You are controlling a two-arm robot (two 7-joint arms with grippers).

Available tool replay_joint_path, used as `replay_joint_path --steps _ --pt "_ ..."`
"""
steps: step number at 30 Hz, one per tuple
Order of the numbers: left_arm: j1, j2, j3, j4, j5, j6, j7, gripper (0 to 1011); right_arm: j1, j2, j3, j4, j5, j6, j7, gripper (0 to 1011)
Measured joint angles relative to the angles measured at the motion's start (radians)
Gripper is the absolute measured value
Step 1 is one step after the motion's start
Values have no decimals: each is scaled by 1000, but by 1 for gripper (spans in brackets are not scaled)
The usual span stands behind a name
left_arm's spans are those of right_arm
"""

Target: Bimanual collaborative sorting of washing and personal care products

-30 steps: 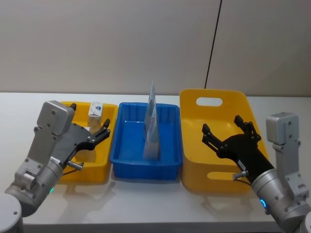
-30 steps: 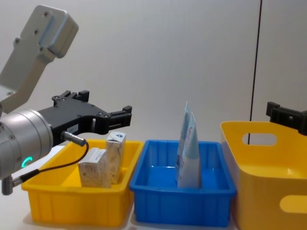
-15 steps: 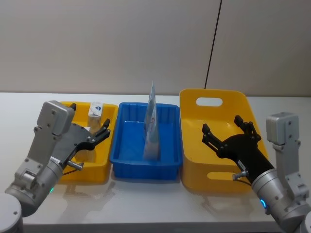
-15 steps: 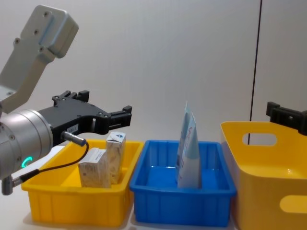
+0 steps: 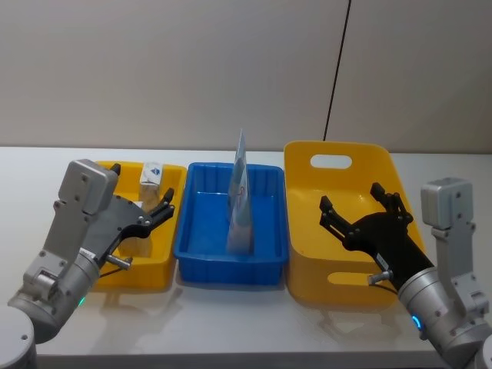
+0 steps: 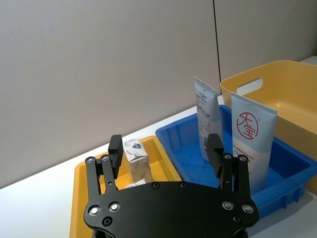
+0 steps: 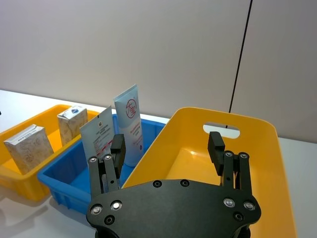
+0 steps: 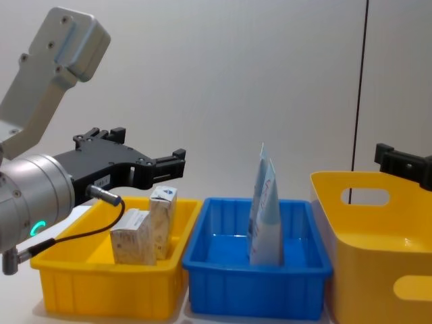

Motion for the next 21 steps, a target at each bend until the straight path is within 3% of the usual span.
replay_joint_path --steps 21 --pt "-16 -10 -2 22 0 10 -9 1002 0 0 0 0 0 0 0 1000"
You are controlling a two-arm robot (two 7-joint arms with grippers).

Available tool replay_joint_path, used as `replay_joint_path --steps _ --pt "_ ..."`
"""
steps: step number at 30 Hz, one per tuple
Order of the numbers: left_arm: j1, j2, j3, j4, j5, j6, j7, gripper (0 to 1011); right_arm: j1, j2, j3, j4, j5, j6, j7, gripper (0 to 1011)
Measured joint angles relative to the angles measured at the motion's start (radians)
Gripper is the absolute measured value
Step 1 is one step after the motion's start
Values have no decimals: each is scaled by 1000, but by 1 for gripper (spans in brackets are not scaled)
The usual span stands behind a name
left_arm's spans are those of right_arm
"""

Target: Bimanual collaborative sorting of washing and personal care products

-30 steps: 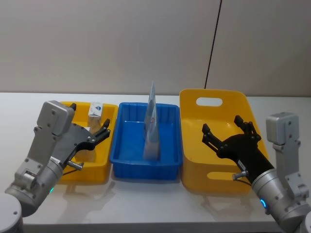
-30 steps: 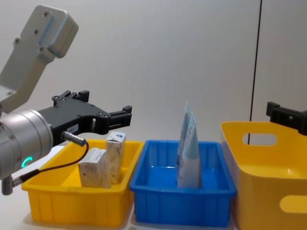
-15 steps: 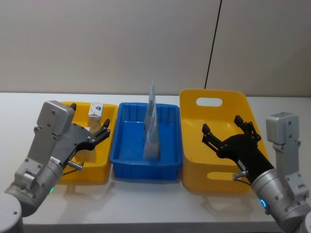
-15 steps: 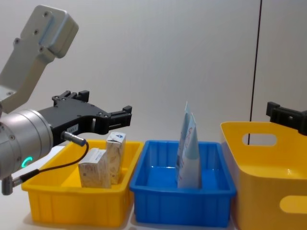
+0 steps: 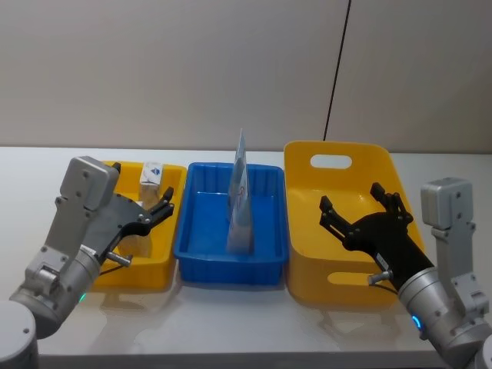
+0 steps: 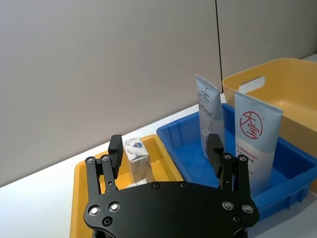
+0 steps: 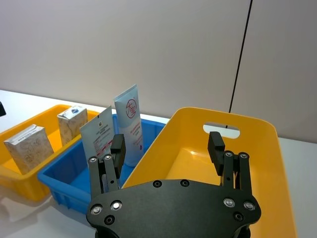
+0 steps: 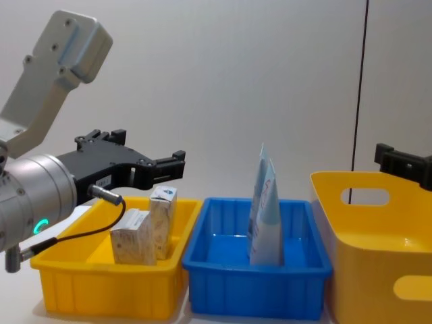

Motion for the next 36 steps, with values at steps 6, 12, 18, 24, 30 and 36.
replay_joint_path --steps 6,12,18,24,30,36 --pt "-11 -7 -4 12 -10 32 -12 1002 0 0 0 0 0 0 0 1000" --pt "-19 -17 -15 15 -31 92 -19 1002 0 0 0 0 0 0 0 1000" --pt "-21 -32 -32 15 -54 151 -18 1002 0 0 0 0 0 0 0 1000" --pt "-16 -52 -56 15 -84 193 -12 1002 0 0 0 0 0 0 0 1000" --pt "-16 -71 -76 22 -108 228 -8 1002 0 0 0 0 0 0 0 1000" --pt "-20 -83 -88 32 -125 262 -8 1002 0 0 0 0 0 0 0 1000"
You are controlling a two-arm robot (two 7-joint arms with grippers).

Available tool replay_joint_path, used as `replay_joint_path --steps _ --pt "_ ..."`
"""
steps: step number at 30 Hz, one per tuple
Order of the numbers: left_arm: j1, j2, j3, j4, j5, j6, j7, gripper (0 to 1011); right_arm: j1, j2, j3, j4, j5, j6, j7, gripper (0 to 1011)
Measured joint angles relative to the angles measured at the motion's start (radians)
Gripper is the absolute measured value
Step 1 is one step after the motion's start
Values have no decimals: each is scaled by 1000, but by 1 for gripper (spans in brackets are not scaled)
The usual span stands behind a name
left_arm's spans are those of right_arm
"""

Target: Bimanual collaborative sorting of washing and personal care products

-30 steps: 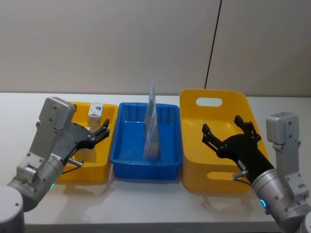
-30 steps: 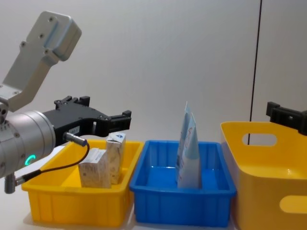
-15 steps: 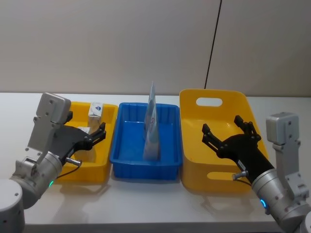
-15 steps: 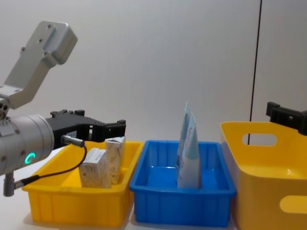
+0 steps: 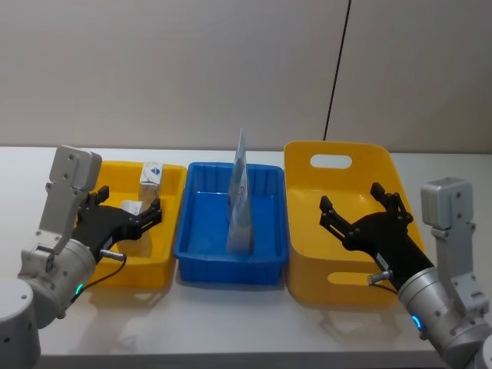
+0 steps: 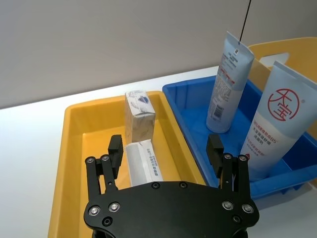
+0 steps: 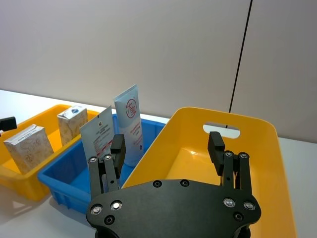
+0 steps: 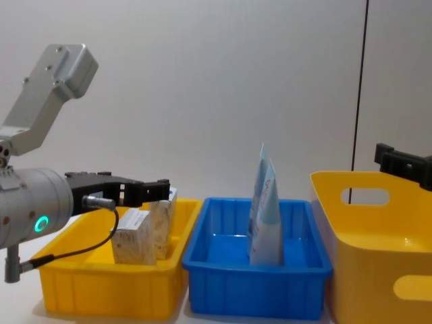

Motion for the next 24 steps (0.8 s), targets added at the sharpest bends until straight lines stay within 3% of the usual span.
replay_joint_path --steps 13,24 --pt "-11 -15 -6 33 -10 61 -10 1002 0 0 0 0 0 0 0 1000" --pt "-25 -21 3 75 16 67 -9 1002 0 0 0 0 0 0 0 1000"
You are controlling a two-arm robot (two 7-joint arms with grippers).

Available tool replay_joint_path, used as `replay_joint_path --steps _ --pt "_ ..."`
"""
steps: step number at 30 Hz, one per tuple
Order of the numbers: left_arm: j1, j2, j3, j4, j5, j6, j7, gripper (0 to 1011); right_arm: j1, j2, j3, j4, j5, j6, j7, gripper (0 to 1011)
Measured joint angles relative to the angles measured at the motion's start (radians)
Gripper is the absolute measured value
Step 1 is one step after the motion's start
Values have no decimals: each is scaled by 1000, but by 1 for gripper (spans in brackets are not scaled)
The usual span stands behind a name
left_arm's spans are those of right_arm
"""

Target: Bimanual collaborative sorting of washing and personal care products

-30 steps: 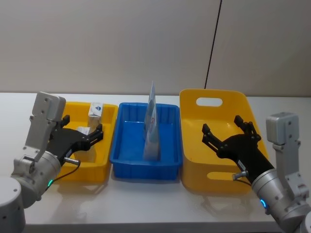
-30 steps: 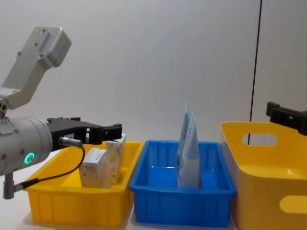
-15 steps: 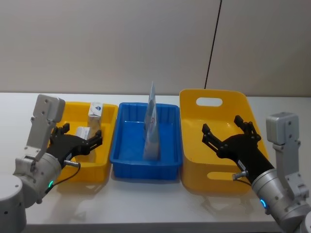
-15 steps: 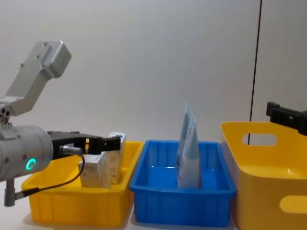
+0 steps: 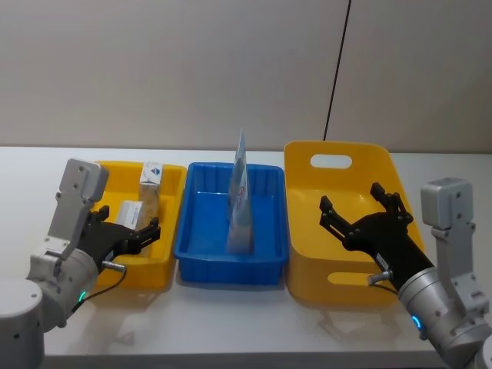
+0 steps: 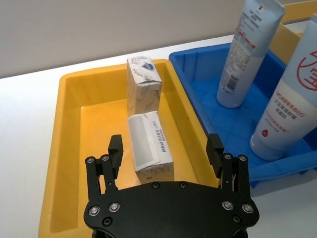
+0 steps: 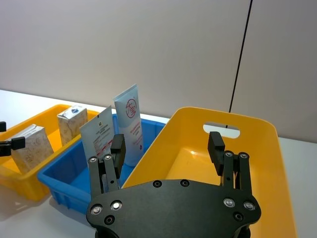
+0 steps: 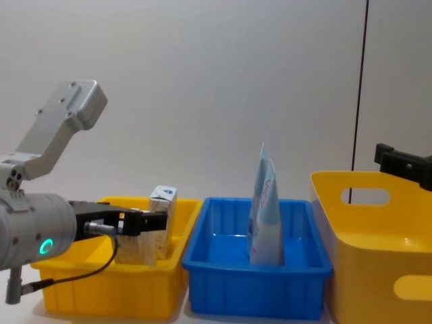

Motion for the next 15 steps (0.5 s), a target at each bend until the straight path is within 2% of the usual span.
replay_joint_path --steps 7,15 --pt "-14 -15 0 39 22 -26 16 1002 0 0 0 0 0 0 0 1000" --pt "-21 -35 -14 72 27 -52 31 1002 0 0 0 0 0 0 0 1000"
